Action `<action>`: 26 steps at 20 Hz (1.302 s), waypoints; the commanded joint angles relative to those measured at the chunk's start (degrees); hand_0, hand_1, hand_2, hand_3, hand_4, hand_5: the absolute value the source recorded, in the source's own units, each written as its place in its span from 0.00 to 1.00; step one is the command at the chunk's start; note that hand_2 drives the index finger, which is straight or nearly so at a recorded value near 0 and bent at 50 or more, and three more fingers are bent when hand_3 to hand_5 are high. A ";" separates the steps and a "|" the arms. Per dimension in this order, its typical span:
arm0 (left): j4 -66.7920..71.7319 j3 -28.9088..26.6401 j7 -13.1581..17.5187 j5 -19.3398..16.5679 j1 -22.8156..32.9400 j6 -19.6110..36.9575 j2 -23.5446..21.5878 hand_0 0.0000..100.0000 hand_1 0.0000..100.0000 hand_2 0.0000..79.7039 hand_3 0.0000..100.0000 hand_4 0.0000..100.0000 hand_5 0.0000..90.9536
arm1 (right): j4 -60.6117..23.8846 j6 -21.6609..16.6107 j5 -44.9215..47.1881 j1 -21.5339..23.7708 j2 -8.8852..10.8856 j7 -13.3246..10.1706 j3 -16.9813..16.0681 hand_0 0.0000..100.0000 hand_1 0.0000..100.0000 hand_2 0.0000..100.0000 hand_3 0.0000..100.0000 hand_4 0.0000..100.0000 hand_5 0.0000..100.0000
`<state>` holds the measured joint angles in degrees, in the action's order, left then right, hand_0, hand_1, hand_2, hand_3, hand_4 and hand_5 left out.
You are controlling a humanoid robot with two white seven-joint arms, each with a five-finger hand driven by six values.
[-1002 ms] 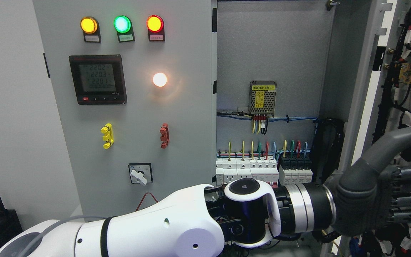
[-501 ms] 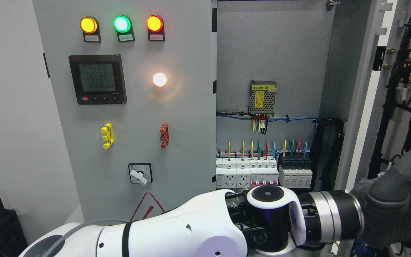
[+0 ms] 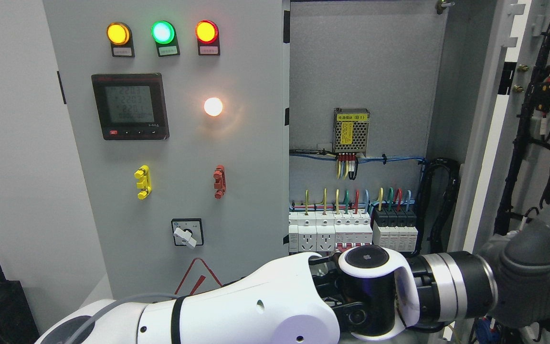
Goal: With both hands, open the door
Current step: 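Withdraw the left hand from the door and lower it away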
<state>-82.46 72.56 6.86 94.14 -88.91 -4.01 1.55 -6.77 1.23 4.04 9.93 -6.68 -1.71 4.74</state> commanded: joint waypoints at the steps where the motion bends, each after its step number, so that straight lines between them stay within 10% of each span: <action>1: -0.42 -3.04 0.35 -1.15 2.24 -0.38 -5.93 0.00 0.00 0.00 0.00 0.03 0.00 | 0.00 0.00 0.00 0.00 0.00 0.12 0.00 0.00 0.00 0.00 0.00 0.00 0.00; 15: -17.20 -3.22 2.10 -3.44 13.67 -0.12 -38.43 0.00 0.00 0.00 0.00 0.03 0.00 | 0.00 0.00 0.00 0.00 0.00 0.12 0.00 0.00 0.00 0.00 0.00 0.00 0.00; 26: -23.36 -3.39 18.61 -3.96 26.05 -0.03 -66.21 0.00 0.00 0.00 0.00 0.03 0.00 | 0.00 0.00 0.00 0.00 0.00 0.04 0.00 0.00 0.00 0.00 0.00 0.00 0.00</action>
<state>-99.07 69.58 20.57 90.74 -69.03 -4.06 -39.88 -6.77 1.26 4.06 9.93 -6.68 -1.66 4.74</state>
